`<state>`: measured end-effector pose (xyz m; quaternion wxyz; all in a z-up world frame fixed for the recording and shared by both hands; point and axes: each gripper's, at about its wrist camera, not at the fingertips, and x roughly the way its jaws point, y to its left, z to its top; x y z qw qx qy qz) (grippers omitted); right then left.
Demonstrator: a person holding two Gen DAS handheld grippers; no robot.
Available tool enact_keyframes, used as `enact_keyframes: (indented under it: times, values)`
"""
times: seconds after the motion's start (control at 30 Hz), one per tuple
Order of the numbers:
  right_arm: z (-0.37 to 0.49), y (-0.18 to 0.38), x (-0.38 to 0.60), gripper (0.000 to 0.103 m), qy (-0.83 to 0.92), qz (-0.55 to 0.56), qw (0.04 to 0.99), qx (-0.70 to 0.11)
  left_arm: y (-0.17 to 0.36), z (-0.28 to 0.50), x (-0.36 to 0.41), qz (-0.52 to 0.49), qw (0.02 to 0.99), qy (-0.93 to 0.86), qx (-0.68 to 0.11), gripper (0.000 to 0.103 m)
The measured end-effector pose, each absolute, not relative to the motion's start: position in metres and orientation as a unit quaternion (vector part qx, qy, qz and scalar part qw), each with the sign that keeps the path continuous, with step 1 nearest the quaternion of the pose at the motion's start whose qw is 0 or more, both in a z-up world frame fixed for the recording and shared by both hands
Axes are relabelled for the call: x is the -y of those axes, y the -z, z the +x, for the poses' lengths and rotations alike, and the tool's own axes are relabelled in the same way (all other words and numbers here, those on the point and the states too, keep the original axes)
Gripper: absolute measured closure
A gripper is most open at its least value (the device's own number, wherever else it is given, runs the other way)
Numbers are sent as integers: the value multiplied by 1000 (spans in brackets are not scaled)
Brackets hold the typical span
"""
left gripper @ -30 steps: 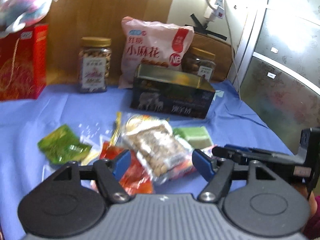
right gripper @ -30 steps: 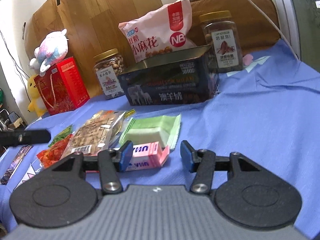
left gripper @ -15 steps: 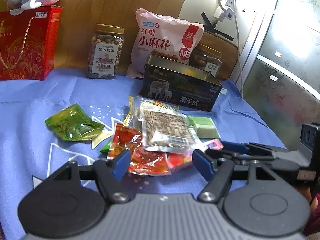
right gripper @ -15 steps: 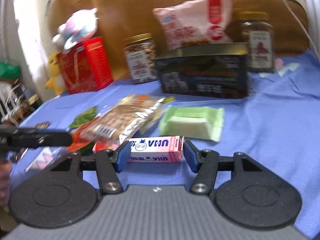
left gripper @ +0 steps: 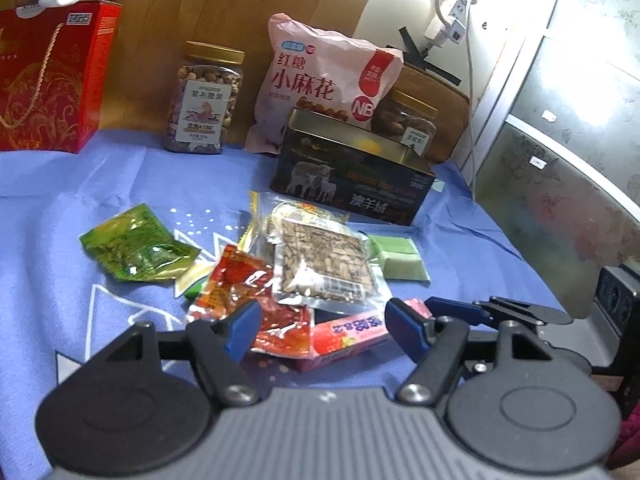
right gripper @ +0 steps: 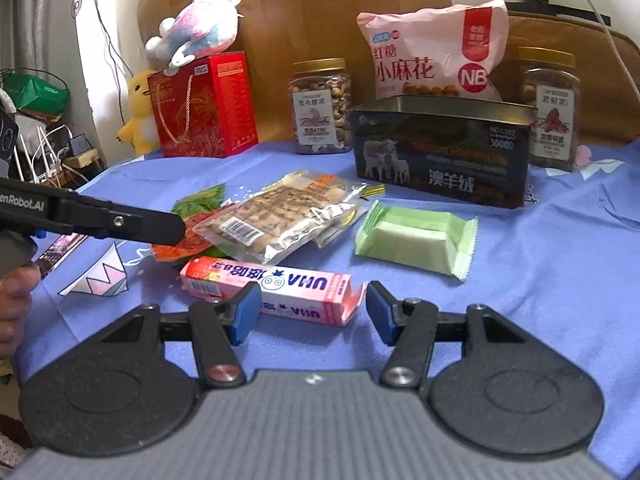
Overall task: Organize snacks
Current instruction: 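Move the left tool toward the pink UHA candy box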
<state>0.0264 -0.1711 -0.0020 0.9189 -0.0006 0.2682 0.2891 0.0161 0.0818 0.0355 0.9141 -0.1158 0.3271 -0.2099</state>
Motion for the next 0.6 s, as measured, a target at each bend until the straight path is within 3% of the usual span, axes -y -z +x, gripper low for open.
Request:
enact_keyframes:
  times: [0.23, 0.47, 0.6]
  values:
    - [27, 5, 163, 38, -297, -31, 918, -261, -34, 14, -65, -95, 904, 243, -339, 33]
    - [43, 9, 157, 21, -312, -58, 908, -272, -32, 12, -60, -84, 902, 241, -349, 33]
    - [44, 11, 149, 21, -335, -77, 897, -276, -32, 7, -65, -82, 902, 233, -355, 33]
